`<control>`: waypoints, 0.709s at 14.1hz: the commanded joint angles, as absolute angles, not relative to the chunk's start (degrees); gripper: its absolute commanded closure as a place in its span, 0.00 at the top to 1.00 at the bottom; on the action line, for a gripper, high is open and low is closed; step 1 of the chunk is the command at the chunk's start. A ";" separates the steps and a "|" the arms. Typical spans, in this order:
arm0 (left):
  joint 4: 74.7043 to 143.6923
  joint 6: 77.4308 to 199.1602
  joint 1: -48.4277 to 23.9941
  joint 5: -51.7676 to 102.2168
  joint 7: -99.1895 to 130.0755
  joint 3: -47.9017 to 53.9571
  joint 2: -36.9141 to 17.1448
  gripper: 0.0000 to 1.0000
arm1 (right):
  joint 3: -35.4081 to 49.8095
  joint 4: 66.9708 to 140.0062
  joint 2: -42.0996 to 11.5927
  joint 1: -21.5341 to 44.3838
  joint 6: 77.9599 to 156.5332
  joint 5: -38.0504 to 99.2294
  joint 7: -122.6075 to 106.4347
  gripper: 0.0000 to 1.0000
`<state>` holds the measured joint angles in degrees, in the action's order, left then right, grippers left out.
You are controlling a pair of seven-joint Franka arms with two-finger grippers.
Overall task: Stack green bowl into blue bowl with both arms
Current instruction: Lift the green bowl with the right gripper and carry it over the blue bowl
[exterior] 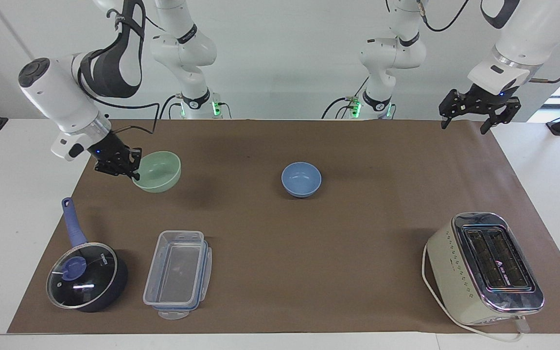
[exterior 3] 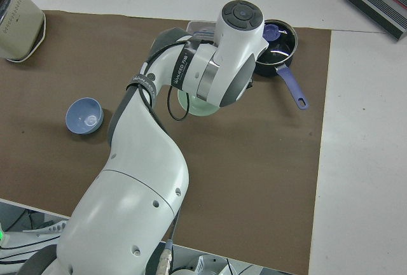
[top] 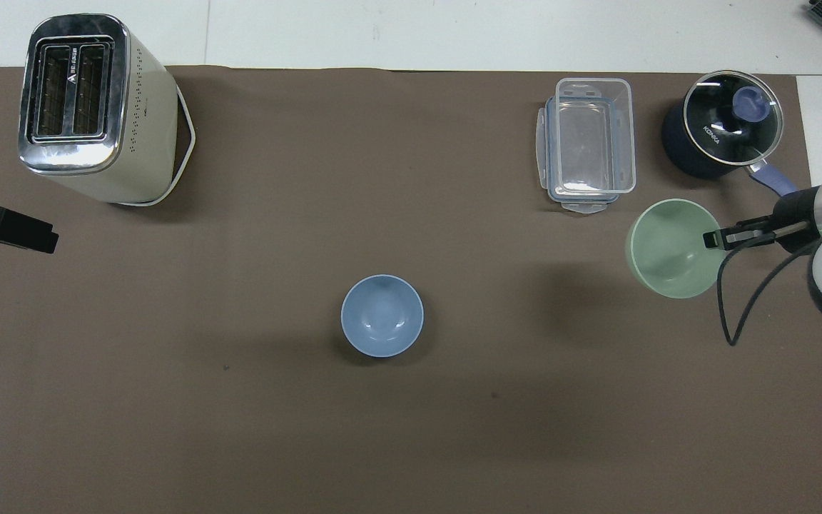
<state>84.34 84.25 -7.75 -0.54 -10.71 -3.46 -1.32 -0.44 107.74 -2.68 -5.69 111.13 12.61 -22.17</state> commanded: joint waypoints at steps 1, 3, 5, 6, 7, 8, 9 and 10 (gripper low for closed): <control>85.61 84.02 -6.94 -0.79 -10.28 -2.99 0.00 1.00 | 4.81 106.96 -2.55 -4.67 110.30 12.93 -13.40 0.00; 85.61 83.94 -6.94 -0.79 -10.28 -2.99 -0.09 1.00 | 5.01 107.22 -2.20 0.41 110.74 12.13 -6.10 0.00; 85.61 83.94 -6.94 -0.79 -10.28 -2.99 0.00 1.00 | 5.01 107.49 -2.20 5.08 111.35 10.82 0.67 0.00; 85.61 83.94 -6.94 -0.79 -10.28 -2.99 0.00 1.00 | 5.01 107.66 -2.46 6.84 112.49 10.72 2.97 0.00; 85.61 83.94 -6.94 -0.79 -10.28 -2.99 0.00 1.00 | 5.01 108.01 -2.63 8.77 114.15 10.72 4.99 0.00; 85.61 83.94 -6.94 -0.79 -10.28 -2.99 -0.09 1.00 | 5.01 108.10 -2.90 11.05 114.87 10.72 7.62 0.00; 85.61 84.02 -6.94 -0.79 -10.28 -2.99 -0.09 1.00 | 5.01 108.11 -3.34 13.16 115.13 10.72 10.26 0.00; 85.61 83.94 -6.94 -0.79 -10.28 -2.99 -0.09 1.00 | 5.01 108.19 -3.60 14.92 116.18 10.72 12.55 0.00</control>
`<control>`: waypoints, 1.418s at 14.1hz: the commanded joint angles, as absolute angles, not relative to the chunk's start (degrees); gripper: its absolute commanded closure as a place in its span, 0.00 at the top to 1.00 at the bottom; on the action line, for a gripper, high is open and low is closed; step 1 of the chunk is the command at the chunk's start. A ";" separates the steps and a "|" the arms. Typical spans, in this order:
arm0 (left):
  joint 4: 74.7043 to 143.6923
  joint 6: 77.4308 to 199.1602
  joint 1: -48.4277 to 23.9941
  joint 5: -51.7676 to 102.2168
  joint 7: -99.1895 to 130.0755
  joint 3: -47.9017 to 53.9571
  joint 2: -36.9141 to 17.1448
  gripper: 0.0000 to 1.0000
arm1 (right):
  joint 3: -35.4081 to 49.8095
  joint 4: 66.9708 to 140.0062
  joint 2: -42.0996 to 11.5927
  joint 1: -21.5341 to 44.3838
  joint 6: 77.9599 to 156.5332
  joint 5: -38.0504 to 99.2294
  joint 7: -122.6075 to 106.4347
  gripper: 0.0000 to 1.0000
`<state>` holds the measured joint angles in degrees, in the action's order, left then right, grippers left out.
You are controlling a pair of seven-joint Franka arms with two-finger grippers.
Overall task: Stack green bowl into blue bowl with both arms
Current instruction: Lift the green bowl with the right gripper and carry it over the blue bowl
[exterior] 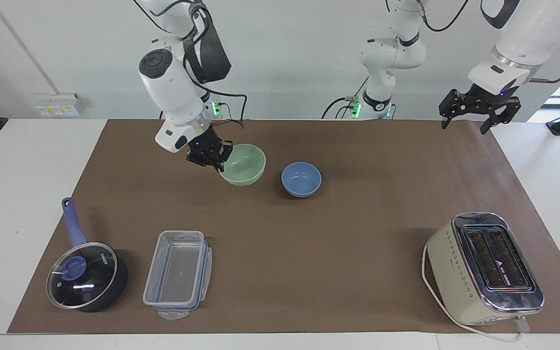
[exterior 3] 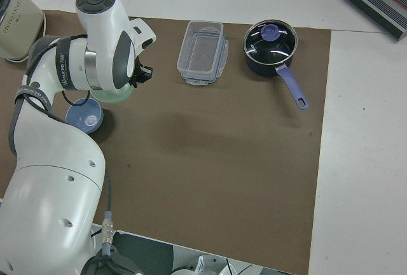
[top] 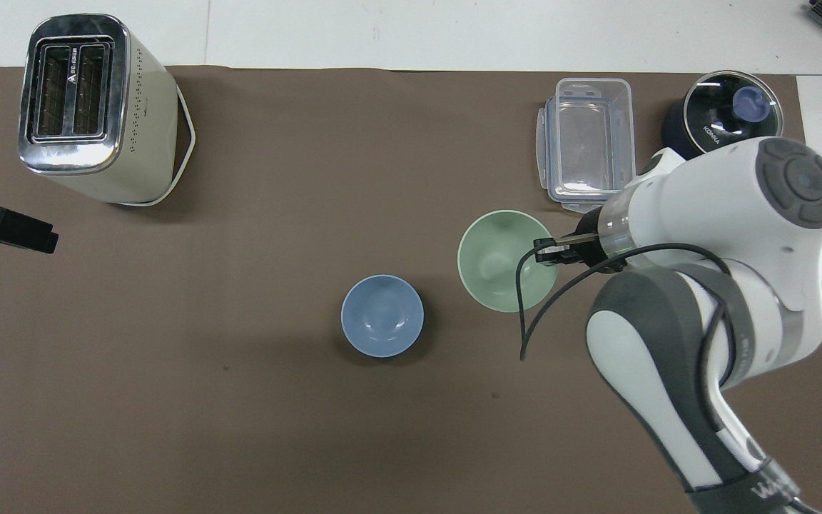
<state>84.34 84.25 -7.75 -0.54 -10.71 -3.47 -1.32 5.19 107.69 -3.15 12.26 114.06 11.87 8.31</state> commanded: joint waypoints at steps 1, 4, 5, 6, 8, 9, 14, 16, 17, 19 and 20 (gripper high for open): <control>85.61 83.94 -6.94 -0.79 -10.28 -2.99 -0.09 1.00 | 5.01 108.80 -3.60 16.25 117.41 10.72 13.96 0.00; 85.61 83.94 -6.94 -0.79 -10.28 -2.99 0.00 1.00 | 5.10 109.51 -4.39 18.71 120.48 11.07 15.55 0.00; 85.61 83.94 -6.94 -0.79 -10.28 -2.99 -0.09 1.00 | 5.18 109.60 -4.57 18.89 121.02 11.07 15.82 0.00; 85.61 83.94 -6.94 -0.79 -10.28 -2.99 -0.09 1.00 | 5.27 109.69 -5.09 19.33 121.37 11.16 15.99 0.00; 85.61 84.02 -6.94 -0.79 -10.28 -2.99 -0.09 1.00 | 5.27 109.77 -6.76 22.23 122.42 11.43 16.78 0.00; 85.61 83.94 -6.94 -0.79 -10.28 -2.99 0.00 1.00 | 5.27 110.21 -7.20 22.50 123.48 11.34 17.66 0.00; 85.61 83.94 -6.94 -0.79 -10.28 -2.99 0.00 1.00 | 5.19 111.45 -8.43 25.13 125.14 11.43 19.50 0.00; 85.61 83.94 -6.94 -0.79 -10.28 -2.99 -0.09 1.00 | 5.27 111.45 -10.19 26.36 127.87 11.34 21.52 0.00; 85.61 83.94 -6.94 -0.79 -10.28 -2.99 0.00 1.00 | 5.27 111.36 -10.80 26.45 128.40 11.34 21.97 0.00; 85.61 83.94 -6.94 -0.79 -10.28 -2.99 -0.09 1.00 | 5.19 111.36 -11.77 28.03 129.28 10.90 23.37 0.00; 85.61 84.02 -6.94 -0.79 -10.28 -2.99 -0.09 1.00 | 5.19 111.36 -12.65 28.56 130.07 10.72 24.42 0.00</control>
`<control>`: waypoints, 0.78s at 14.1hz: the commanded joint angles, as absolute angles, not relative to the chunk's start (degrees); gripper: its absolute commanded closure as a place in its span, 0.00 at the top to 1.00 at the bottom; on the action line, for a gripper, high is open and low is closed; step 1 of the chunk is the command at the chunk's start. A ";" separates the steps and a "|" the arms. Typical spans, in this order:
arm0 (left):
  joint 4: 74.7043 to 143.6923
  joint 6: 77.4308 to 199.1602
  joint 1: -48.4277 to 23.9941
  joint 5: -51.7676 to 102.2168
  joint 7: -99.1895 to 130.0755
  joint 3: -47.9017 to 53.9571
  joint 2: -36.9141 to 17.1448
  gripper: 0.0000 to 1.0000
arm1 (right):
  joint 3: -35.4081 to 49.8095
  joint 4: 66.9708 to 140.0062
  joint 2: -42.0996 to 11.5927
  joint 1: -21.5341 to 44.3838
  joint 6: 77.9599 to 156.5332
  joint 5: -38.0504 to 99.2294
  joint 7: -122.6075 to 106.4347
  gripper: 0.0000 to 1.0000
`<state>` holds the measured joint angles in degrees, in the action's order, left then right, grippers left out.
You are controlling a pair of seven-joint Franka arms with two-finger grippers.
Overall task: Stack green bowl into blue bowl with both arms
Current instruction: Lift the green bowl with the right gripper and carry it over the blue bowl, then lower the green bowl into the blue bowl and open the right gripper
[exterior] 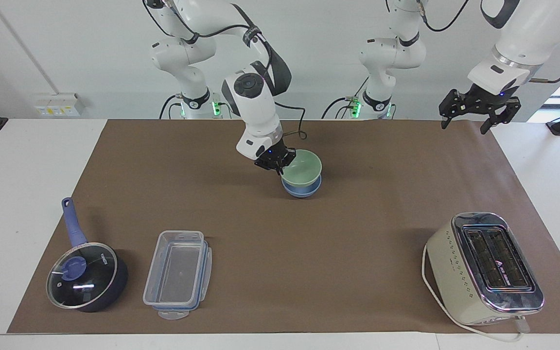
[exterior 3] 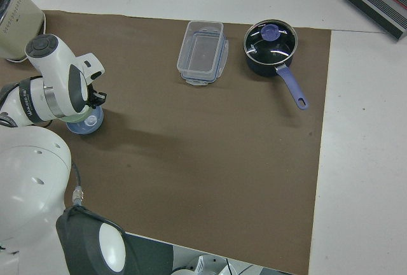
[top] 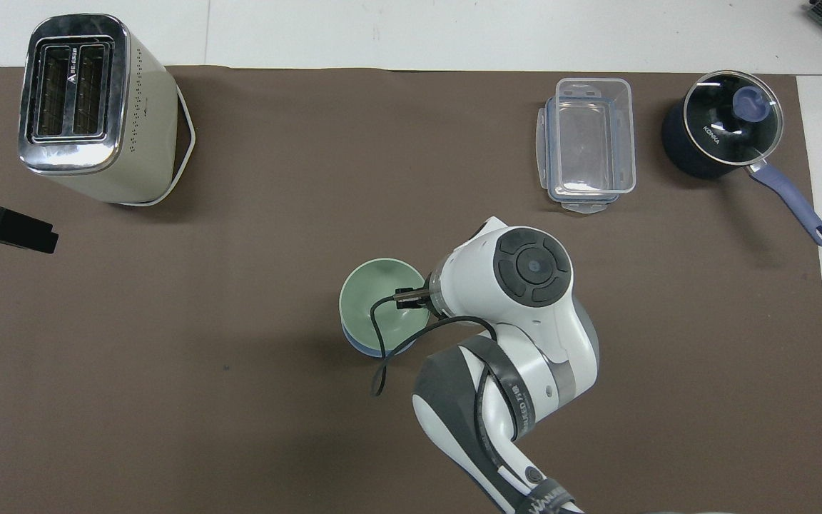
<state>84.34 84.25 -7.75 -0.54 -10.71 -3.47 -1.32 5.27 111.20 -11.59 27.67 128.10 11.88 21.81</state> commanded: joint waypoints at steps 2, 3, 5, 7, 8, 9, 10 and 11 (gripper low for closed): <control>85.61 83.94 -6.94 -0.79 -10.28 -2.99 -0.09 1.00 | 5.19 111.36 -13.97 29.53 131.30 10.37 24.96 0.00; 85.61 83.94 -6.94 -0.79 -10.28 -2.99 0.00 1.00 | 5.19 111.36 -14.06 29.53 131.31 10.20 24.87 0.00; 85.61 83.94 -6.94 -0.79 -10.28 -2.99 0.00 1.00 | 5.10 111.71 -13.97 29.44 130.87 9.15 24.87 0.00; 85.61 83.94 -6.94 -0.79 -10.28 -2.99 -0.09 1.00 | 5.10 111.80 -13.89 29.36 130.61 8.35 24.87 0.00; 85.61 83.94 -6.94 -0.79 -10.28 -2.99 -0.09 1.00 | 5.10 112.06 -13.80 29.27 130.52 7.91 24.87 0.00; 85.61 83.94 -6.94 -0.79 -10.28 -2.99 0.00 1.00 | 5.10 112.58 -13.62 29.18 130.60 7.91 24.87 0.00; 85.61 83.94 -6.94 -0.79 -10.28 -2.99 -0.09 1.00 | 5.10 112.76 -13.54 29.18 130.69 7.91 24.87 0.00; 85.61 83.94 -6.94 -0.79 -10.28 -2.99 -0.09 1.00 | 5.10 112.94 -13.45 29.18 130.78 7.91 24.87 0.00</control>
